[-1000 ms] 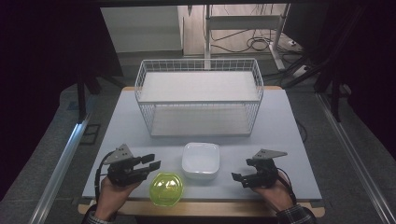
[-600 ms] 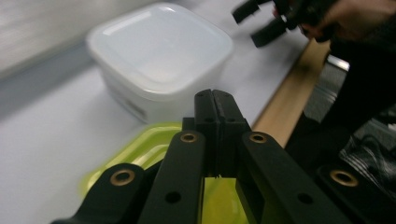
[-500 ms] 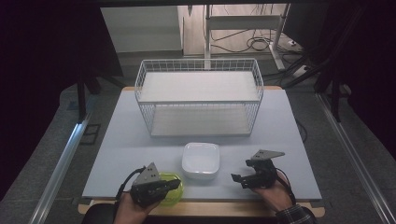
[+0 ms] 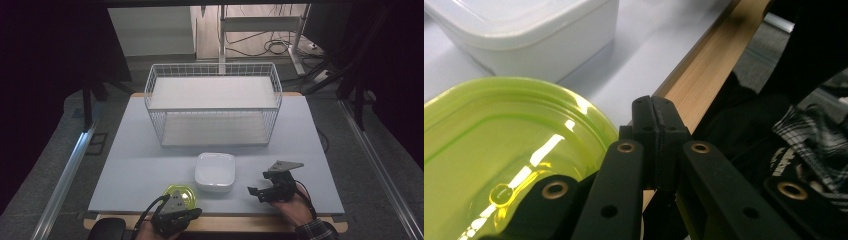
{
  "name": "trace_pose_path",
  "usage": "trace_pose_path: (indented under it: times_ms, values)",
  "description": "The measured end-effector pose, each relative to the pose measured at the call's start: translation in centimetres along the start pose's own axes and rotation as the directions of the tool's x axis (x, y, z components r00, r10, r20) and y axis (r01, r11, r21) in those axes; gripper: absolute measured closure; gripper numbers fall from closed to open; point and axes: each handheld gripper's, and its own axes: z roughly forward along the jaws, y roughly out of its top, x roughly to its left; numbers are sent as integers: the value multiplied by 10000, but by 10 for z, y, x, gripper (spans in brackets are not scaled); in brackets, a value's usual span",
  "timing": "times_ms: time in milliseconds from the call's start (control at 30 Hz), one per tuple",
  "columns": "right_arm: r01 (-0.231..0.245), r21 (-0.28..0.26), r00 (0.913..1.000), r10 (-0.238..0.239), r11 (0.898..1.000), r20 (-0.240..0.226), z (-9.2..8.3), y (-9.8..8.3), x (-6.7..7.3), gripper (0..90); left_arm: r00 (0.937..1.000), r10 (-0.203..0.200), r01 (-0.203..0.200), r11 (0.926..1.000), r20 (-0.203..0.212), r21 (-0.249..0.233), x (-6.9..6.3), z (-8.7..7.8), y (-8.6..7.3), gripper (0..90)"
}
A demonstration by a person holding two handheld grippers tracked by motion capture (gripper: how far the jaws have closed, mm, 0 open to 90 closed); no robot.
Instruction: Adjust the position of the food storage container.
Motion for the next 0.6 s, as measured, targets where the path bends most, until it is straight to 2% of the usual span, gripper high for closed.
trace_pose_path:
  times_ms: [167, 267, 333, 600]
  values:
    - [42, 34, 10000, -42, 10000, 49, 1, 0, 0, 149, 9997, -264, 264, 9996, -7, 22, 6, 0, -1, 898]
    - [66, 90, 9999, -67, 9999, 87, 1, 0, 0, 150, 9982, -333, 338, 9994, -498, 89, 12, -2, -1, 898]
    - [54, 114, 9999, -55, 9999, 100, 2, -1, 0, 150, 9969, -568, 570, 9984, -544, 20, 18, -4, -2, 898]
    - [66, 210, 9999, -68, 9998, 110, 2, -1, 0, 152, 9881, -1048, 1050, 9945, -1125, -38, 45, -13, -5, 898]
